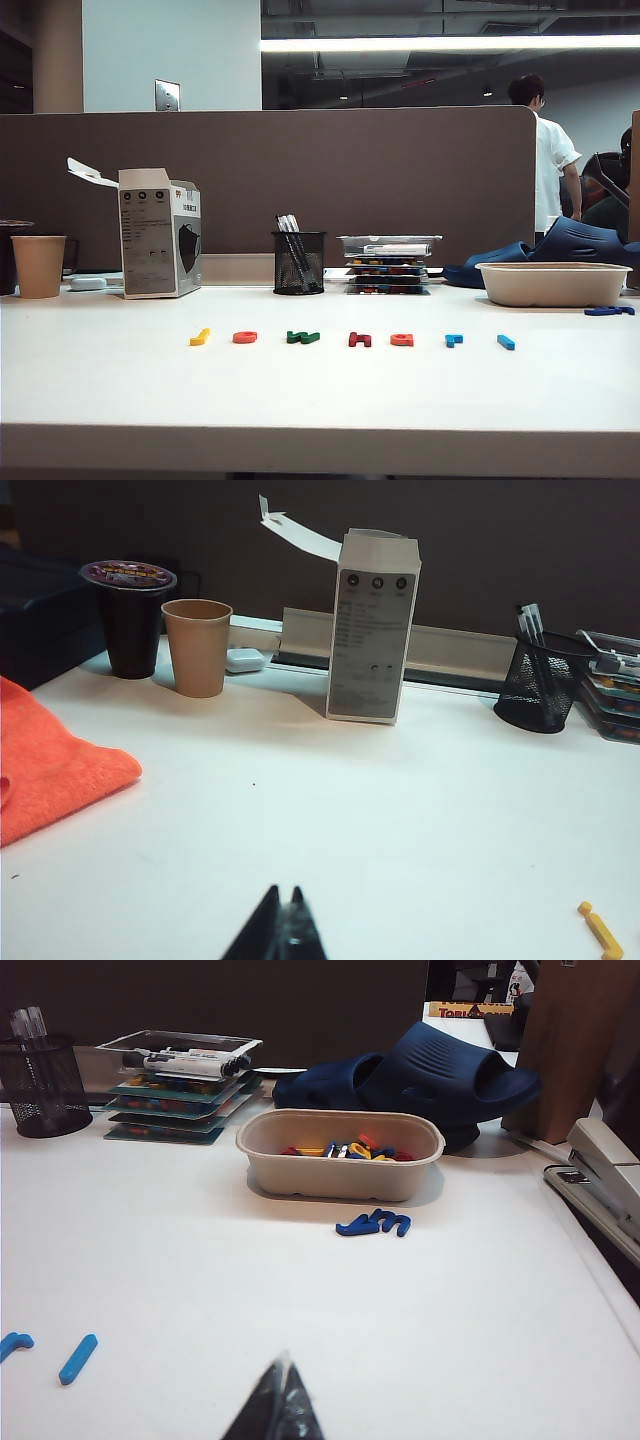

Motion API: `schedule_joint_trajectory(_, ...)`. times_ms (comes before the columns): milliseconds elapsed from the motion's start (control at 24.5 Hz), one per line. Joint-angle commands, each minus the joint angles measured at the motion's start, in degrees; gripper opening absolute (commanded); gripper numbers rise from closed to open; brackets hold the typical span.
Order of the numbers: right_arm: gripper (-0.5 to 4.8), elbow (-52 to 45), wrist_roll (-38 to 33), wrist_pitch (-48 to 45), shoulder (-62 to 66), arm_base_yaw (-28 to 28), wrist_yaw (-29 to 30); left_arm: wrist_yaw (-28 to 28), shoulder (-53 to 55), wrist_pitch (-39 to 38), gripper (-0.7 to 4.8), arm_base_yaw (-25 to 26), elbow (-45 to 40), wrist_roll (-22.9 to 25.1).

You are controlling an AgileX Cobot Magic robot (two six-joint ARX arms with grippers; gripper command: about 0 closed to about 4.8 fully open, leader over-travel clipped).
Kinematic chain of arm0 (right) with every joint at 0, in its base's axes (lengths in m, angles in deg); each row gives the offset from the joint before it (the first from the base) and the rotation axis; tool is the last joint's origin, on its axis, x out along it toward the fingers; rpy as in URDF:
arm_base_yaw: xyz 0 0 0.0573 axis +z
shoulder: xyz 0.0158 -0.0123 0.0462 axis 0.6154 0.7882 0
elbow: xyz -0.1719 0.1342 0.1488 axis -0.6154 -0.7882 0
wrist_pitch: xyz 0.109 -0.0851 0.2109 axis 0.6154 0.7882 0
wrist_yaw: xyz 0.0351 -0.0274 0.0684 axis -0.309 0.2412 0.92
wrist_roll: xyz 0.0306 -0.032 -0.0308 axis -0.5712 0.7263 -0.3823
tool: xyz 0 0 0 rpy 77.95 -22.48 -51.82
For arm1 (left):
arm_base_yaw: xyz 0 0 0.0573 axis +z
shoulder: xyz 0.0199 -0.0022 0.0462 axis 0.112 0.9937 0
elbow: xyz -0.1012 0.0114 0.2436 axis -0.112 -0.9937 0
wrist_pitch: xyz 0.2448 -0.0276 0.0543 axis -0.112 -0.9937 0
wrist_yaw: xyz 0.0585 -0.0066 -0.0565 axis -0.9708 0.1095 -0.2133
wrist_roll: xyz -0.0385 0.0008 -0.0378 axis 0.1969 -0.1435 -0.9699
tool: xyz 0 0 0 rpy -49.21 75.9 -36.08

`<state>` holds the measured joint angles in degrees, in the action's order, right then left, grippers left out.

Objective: Select the appropriate letters from the row of letter magnets placed on the table to arrange into the word "car".

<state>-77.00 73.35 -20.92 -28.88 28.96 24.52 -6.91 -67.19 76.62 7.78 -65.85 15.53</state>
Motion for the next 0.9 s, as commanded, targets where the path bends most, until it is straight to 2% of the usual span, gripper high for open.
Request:
schedule_joint_trajectory(41, -0.06, -0.3, 0.1, -0.9, 0.0, 0.0, -0.1, 0.2, 0.0, 0.7, -0.05, 0.0, 0.3, -0.2)
schedule_joint_trajectory(449, -0.06, -0.3, 0.1, -0.9, 0.0, 0.0, -0.1, 0.2, 0.0, 0.7, -0.06, 0.0, 0.3, -0.2)
schedule_joint_trajectory(572, -0.06, -0.3, 0.1, -0.9, 0.0, 0.0, -0.1, 2.0, 0.0, 1.2, -0.06, 0.0, 0.9, -0.2)
schedule_joint_trajectory(776, -0.06, -0.3, 0.1, -0.9, 0.0, 0.0, -0.1, 12.4, 0.3, -1.9, -0.06, 0.0, 9.5, -0.1)
schedule_joint_trajectory(817, -0.06, -0.3, 0.1, -0.9, 0.0, 0.0, -0.1, 14.5, 0.4, -3.8, -0.06, 0.0, 11.6, 0.0)
schedule_joint_trajectory(857, -0.06, -0.3, 0.1, -0.8, 0.0, 0.0, -0.1, 19.6, 1.1, -8.9, -0.06, 0.0, 16.6, 0.0)
schedule_joint_trajectory(898, -0.06, -0.3, 0.1, -0.8, 0.0, 0.0, -0.1, 22.2, 1.7, -11.8, -0.06, 0.0, 19.5, 0.6)
